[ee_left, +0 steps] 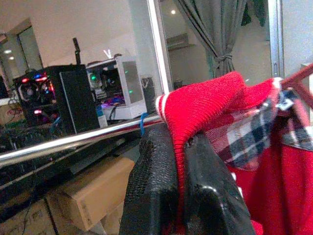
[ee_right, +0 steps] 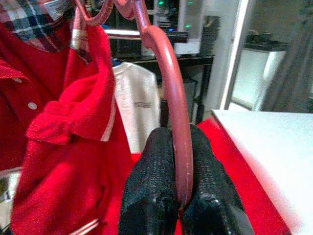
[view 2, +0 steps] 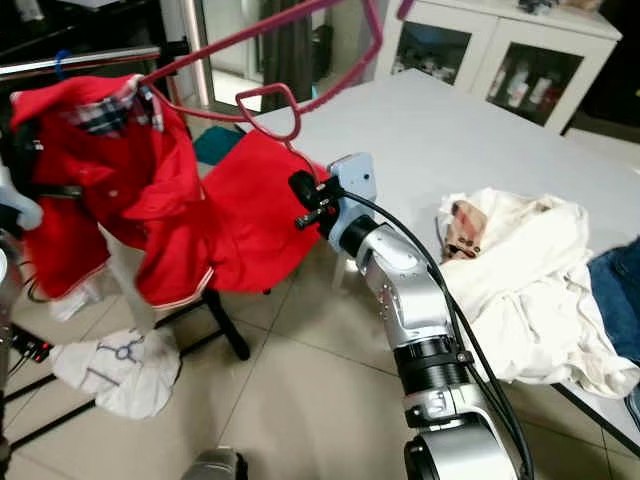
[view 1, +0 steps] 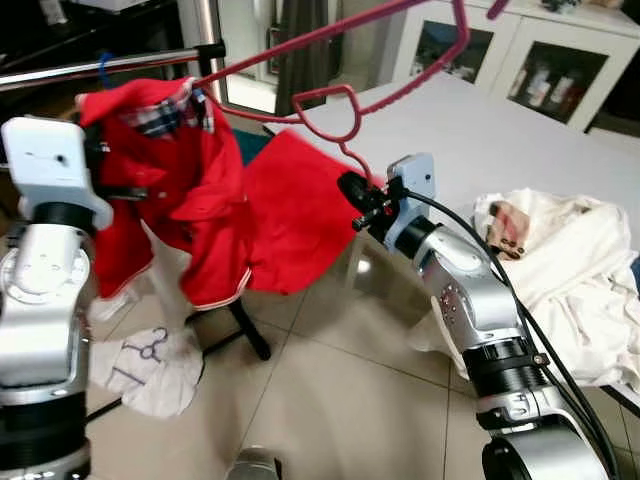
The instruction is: Hang hanger
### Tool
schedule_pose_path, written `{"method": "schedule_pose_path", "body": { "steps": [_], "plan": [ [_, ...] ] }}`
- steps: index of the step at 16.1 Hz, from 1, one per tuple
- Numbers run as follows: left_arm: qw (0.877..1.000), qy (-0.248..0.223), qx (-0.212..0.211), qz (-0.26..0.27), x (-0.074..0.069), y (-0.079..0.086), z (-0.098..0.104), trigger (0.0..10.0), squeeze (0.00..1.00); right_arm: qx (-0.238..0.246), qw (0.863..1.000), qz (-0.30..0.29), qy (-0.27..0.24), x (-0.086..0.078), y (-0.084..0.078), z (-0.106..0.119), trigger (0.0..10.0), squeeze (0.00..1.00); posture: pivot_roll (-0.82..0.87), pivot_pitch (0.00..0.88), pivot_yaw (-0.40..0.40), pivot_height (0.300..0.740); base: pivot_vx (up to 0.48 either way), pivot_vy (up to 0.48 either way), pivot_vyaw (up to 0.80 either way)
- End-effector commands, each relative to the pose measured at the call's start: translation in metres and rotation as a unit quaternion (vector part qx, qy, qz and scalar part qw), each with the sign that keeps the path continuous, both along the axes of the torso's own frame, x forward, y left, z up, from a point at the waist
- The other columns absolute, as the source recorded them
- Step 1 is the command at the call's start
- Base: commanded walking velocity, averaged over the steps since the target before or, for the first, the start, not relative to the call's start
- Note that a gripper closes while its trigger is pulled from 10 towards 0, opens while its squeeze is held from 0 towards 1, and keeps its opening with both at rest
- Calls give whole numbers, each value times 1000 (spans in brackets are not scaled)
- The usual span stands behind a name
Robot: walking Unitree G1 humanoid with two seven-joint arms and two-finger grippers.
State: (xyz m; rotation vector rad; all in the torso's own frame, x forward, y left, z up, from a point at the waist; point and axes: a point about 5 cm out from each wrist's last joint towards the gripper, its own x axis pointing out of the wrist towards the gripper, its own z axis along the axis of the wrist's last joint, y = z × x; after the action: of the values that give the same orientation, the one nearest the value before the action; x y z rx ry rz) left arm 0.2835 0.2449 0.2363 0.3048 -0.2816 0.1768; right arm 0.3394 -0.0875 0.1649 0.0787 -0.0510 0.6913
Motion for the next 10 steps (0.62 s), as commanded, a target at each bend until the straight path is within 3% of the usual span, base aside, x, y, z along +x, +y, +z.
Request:
{"method": "schedule_pose_path", "body": {
  "steps": [1,7,10],
  "plan": [
    [1000,0,6,1,-2,-1,0,10000,0,2,1000,4,-21,-1,1,7,10000,0,169,0,-59,740,0,0,800],
    [1000,23,-4,-9,-5,-4,-9,10000,0,-2,1000,14,-7,0,3,1,10000,0,180,2,-68,740,0,0,800],
    [994,96,-11,-48,-8,-7,-34,10000,0,-37,999,20,12,-1,-6,-16,10000,0,182,11,-76,740,0,0,0]
  ]
}}
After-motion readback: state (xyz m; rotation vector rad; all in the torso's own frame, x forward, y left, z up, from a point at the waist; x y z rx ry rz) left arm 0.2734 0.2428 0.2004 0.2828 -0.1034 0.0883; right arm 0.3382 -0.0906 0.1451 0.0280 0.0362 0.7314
